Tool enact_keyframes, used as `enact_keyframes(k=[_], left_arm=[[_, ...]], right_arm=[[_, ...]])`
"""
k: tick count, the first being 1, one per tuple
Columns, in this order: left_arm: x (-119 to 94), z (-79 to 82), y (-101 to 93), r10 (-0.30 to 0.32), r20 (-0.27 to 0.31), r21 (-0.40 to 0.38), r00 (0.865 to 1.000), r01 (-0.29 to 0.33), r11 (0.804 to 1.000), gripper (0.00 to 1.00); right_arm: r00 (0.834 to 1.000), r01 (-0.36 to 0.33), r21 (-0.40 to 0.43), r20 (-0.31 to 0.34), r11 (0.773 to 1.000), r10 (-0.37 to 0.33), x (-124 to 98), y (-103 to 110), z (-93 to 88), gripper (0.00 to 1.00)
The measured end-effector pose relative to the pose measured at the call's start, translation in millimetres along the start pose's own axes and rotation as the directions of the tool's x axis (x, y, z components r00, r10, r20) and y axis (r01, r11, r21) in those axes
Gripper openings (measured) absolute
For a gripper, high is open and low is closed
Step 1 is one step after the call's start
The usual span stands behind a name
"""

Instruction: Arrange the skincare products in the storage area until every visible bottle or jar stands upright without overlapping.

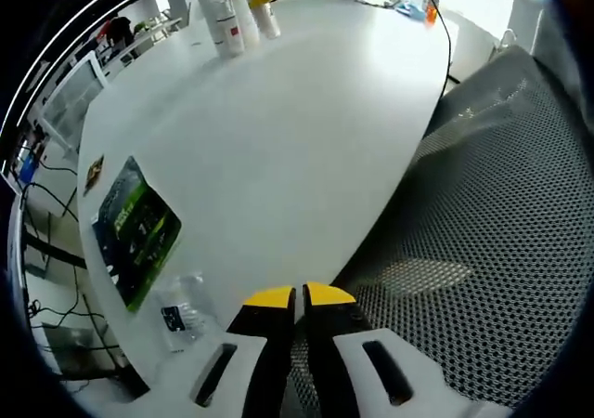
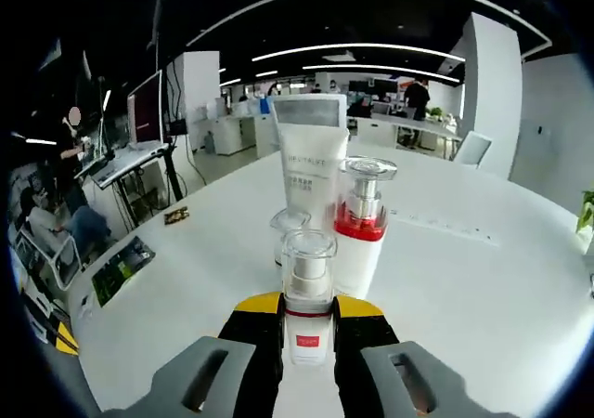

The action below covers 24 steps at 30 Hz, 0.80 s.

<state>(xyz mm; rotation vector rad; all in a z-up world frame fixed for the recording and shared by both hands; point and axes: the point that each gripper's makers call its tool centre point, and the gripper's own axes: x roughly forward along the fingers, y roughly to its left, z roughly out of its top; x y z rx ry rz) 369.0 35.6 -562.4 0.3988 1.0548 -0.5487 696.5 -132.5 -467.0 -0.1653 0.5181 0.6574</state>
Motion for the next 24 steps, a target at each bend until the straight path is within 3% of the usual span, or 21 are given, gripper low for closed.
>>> enact_keyframes(k=[12,24], left_arm=[[0.3,-0.9,2.1,0.005,0.006,-0.006,1.000,-0.005,1.000,0.00],[-0.5,-0.9,4.3,0.012,0.017,-0.012,1.000,-0.012,1.000,0.00]], right_arm=[[0.996,0.082,0.055,0.020,0.995,-0.083,12.7,-16.8,-2.7,0.14],[0.989,0.138,0.037,0.047,0.990,-0.139,15.7,-18.9,-3.7,0.14]])
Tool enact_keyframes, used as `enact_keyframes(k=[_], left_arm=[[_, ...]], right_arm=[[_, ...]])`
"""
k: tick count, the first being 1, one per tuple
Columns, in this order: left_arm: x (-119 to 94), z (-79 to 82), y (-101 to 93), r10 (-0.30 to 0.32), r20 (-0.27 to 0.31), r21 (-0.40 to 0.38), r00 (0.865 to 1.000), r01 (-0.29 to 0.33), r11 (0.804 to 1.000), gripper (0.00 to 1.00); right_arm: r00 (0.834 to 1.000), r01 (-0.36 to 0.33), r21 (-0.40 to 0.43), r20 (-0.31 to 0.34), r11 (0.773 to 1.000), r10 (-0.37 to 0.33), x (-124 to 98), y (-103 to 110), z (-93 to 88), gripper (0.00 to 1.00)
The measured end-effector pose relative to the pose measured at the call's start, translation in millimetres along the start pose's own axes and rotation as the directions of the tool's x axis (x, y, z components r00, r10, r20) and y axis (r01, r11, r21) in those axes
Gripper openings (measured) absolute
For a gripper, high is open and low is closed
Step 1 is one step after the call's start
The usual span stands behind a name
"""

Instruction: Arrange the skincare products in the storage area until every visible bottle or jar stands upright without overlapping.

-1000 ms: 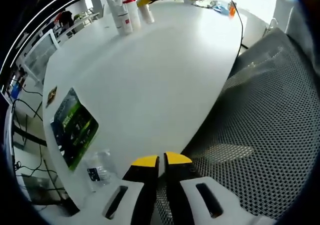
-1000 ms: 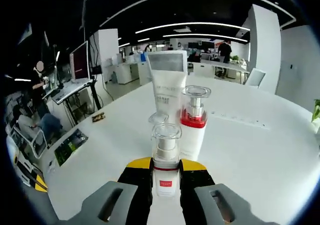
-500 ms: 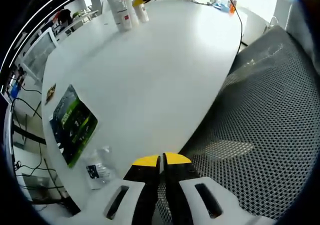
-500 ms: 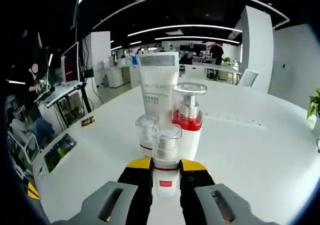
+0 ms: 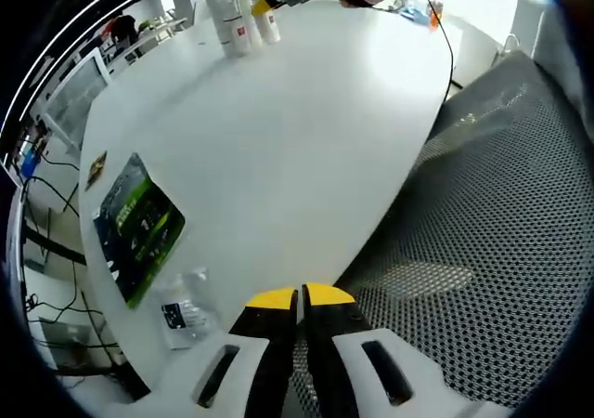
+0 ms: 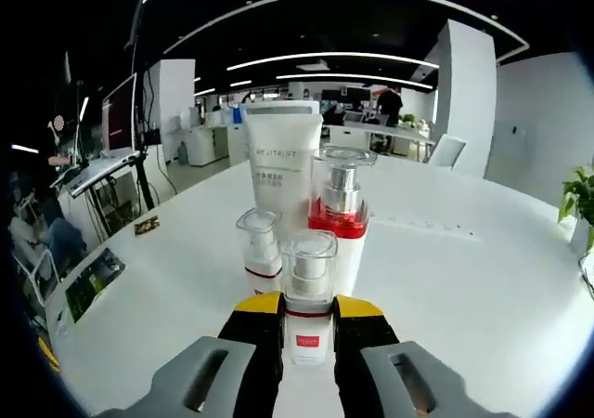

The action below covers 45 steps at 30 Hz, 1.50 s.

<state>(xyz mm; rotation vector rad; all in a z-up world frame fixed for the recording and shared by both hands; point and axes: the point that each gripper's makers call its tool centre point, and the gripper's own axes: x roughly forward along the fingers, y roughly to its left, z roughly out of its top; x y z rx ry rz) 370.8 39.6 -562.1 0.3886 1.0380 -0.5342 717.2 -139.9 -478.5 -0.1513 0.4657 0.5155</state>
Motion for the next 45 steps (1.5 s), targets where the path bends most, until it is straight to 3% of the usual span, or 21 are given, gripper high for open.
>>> enact_keyframes(k=[25,45], left_arm=[[-0.4,1.2,-0.2,-0.001,0.014,-0.012,1.000,0.001,1.000,0.00],[-0.7,0.3,-0.3,-0.003,0.013,-0.017,1.000,0.004,1.000,0.00]], right_arm=[[0.998,0.032,0.042,0.049,0.999,-0.034,-4.4,7.9,-10.4,0.14],[0.987,0.157,0.090,0.005,0.984,-0.158,7.0,-3.2,-6.9,0.14]])
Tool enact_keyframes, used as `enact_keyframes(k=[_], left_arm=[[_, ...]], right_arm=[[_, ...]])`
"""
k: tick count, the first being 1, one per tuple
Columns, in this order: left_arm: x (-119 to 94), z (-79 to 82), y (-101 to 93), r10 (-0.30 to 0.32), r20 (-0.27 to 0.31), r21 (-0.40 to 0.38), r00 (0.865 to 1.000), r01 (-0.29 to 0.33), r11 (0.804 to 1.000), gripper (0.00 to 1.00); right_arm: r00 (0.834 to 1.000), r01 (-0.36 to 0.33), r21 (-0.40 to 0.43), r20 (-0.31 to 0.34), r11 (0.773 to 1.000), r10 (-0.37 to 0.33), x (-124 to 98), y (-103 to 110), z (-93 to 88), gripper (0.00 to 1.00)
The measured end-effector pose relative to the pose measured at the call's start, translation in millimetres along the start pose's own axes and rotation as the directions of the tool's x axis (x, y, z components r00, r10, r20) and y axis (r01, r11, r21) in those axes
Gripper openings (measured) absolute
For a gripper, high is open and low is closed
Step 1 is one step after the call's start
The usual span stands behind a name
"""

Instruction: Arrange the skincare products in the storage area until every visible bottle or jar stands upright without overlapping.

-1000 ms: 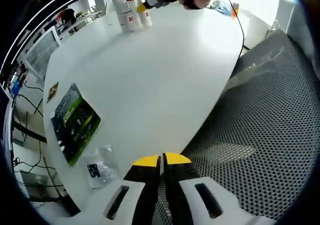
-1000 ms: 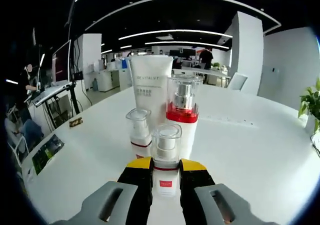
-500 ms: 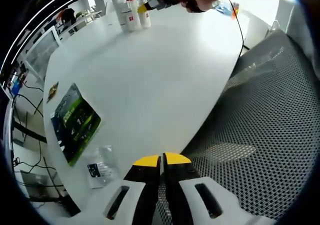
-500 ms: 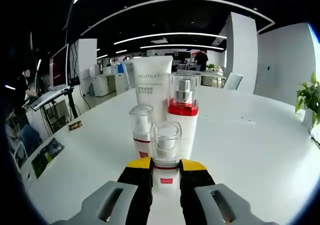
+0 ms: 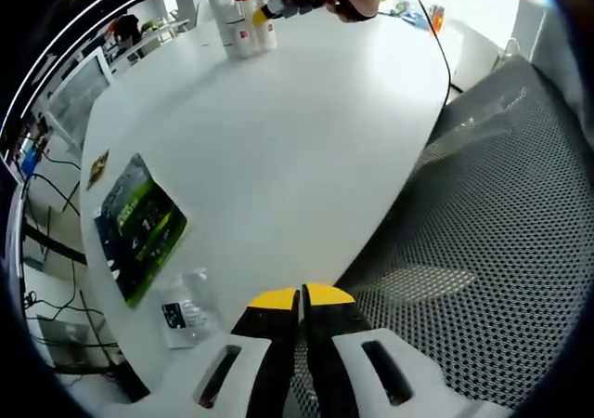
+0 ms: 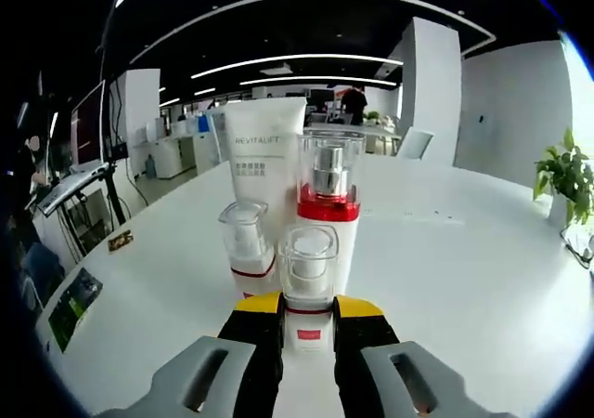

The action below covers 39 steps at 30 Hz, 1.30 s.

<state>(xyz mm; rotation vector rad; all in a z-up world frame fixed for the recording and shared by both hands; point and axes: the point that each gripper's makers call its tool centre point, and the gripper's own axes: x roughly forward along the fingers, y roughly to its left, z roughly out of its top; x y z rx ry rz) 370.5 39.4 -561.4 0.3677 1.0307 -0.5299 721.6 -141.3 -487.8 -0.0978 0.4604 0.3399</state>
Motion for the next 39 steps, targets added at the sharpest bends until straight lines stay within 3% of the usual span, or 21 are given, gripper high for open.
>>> enact_keyframes(k=[30,39], left_arm=[[-0.5,-0.5,3.0,0.014,0.001,-0.003,1.000,-0.014,1.000,0.00],[-0.5,-0.8,3.3,0.015,-0.002,-0.001,1.000,-0.015,1.000,0.00]], right_arm=[[0.999,0.037,0.109,-0.024,0.993,-0.035,3.9,-4.6,-2.9,0.15],[0.998,0.021,0.153,-0.061,0.988,-0.011,-4.7,-5.4,-13.4,0.29]])
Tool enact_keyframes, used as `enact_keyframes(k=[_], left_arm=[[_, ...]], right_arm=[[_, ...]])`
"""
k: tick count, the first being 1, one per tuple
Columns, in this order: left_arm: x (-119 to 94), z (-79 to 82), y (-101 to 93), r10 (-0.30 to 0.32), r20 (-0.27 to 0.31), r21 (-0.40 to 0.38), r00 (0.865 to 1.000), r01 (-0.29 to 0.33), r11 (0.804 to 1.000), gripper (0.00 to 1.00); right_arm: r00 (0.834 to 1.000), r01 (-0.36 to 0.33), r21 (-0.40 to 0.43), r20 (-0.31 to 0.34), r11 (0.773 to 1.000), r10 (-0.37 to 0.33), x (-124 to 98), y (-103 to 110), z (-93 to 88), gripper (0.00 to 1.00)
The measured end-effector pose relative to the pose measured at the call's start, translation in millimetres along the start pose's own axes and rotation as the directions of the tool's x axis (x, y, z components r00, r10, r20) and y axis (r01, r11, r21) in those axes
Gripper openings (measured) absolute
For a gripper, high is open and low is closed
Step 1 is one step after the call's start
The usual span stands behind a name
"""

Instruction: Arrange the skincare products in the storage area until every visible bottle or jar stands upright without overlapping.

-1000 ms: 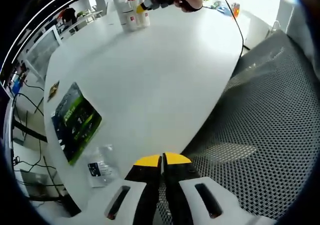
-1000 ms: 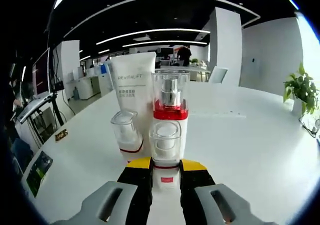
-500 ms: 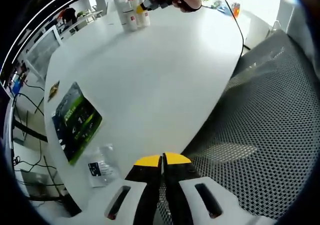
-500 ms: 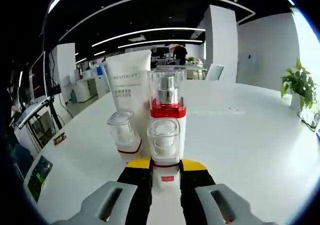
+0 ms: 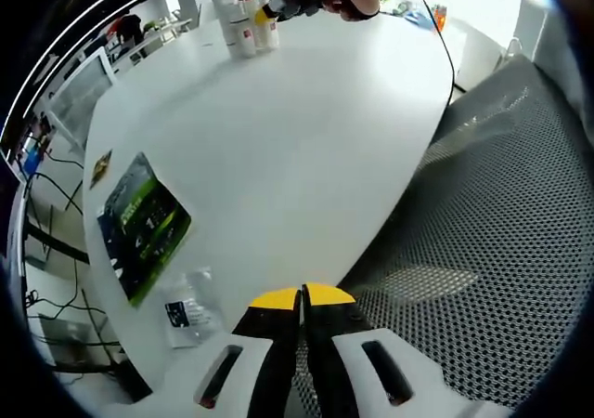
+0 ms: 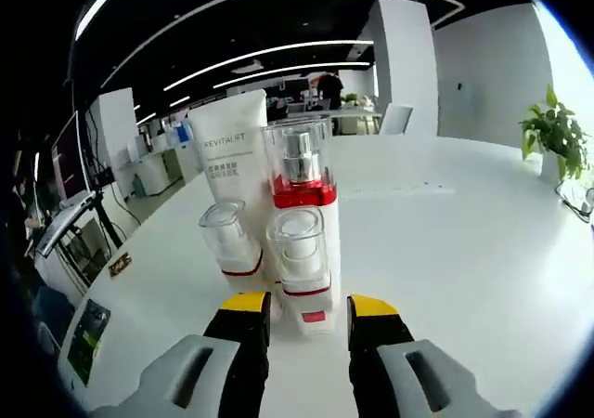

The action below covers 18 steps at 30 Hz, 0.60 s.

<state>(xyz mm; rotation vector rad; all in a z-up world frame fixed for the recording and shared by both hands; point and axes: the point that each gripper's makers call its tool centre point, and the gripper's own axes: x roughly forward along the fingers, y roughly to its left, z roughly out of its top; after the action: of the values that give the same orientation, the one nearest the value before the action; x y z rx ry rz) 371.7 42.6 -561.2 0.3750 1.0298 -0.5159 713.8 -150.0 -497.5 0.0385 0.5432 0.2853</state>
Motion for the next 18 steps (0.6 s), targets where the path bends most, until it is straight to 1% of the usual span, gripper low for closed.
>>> enact_keyframes(k=[2,3,4,5,6,7,8,9,11,13,15,17,18], left_arm=[[0.3,-0.1,0.4,0.001,0.001,0.000,1.000,-0.001,1.000,0.00],[0.1,0.2,0.6,0.002,0.002,0.001,1.000,-0.002,1.000,0.00],[-0.1,0.4,0.6,0.003,0.002,0.001,1.000,-0.003,1.000,0.00],[-0.2,0.4,0.6,0.003,0.002,0.001,1.000,-0.003,1.000,0.00],[-0.2,0.4,0.6,0.003,0.002,0.003,1.000,-0.003,1.000,0.00],[-0.2,0.3,0.5,0.002,0.001,0.004,1.000,-0.002,1.000,0.00],[-0.2,0.4,0.5,0.002,0.001,0.005,1.000,-0.002,1.000,0.00],[-0.3,0.6,0.7,0.003,0.002,0.007,1.000,-0.003,1.000,0.00],[-0.6,1.0,0.8,0.004,0.003,0.010,1.000,-0.004,1.000,0.00],[-0.5,0.3,0.4,0.003,-0.001,0.012,1.000,-0.003,1.000,0.00],[-0.3,-0.3,0.0,0.001,-0.004,0.013,1.000,-0.001,1.000,0.00],[-0.3,-0.6,-0.2,0.001,-0.007,0.016,1.000,-0.001,1.000,0.00],[-0.3,-0.6,-0.3,0.000,-0.008,0.015,1.000,0.000,1.000,0.00]], right_arm=[[1.000,0.002,0.020,-0.013,1.000,-0.002,-5.1,-3.4,-3.7,0.32],[1.000,0.003,0.055,-0.031,0.998,-0.001,-7.5,-4.6,-7.2,0.35],[0.999,0.007,0.091,-0.042,0.996,-0.003,-10.0,-6.4,-9.6,0.41],[0.999,0.000,0.160,-0.032,0.987,0.006,-14.1,-8.8,-9.2,0.45],[1.000,-0.003,0.168,-0.028,0.986,0.008,-15.3,-9.7,-8.8,0.48],[1.000,-0.002,0.174,-0.026,0.985,0.007,-19.9,-14.0,-9.8,0.49],[0.999,0.001,0.167,-0.033,0.986,0.005,-23.0,-16.3,-11.6,0.48],[0.999,-0.012,0.170,-0.041,0.985,0.019,-27.5,-16.3,-14.7,0.45],[0.997,-0.045,0.201,-0.059,0.978,0.058,-36.4,-13.2,-20.3,0.35],[0.995,-0.065,0.199,-0.065,0.978,0.080,-44.2,-12.2,-23.6,0.27],[0.992,-0.089,0.199,-0.068,0.976,0.104,-53.7,-10.5,-26.8,0.26],[0.984,-0.146,0.202,-0.069,0.968,0.163,-61.3,-2.7,-28.5,0.25],[0.982,-0.163,0.190,-0.067,0.968,0.179,-64.7,-0.7,-29.2,0.25]])
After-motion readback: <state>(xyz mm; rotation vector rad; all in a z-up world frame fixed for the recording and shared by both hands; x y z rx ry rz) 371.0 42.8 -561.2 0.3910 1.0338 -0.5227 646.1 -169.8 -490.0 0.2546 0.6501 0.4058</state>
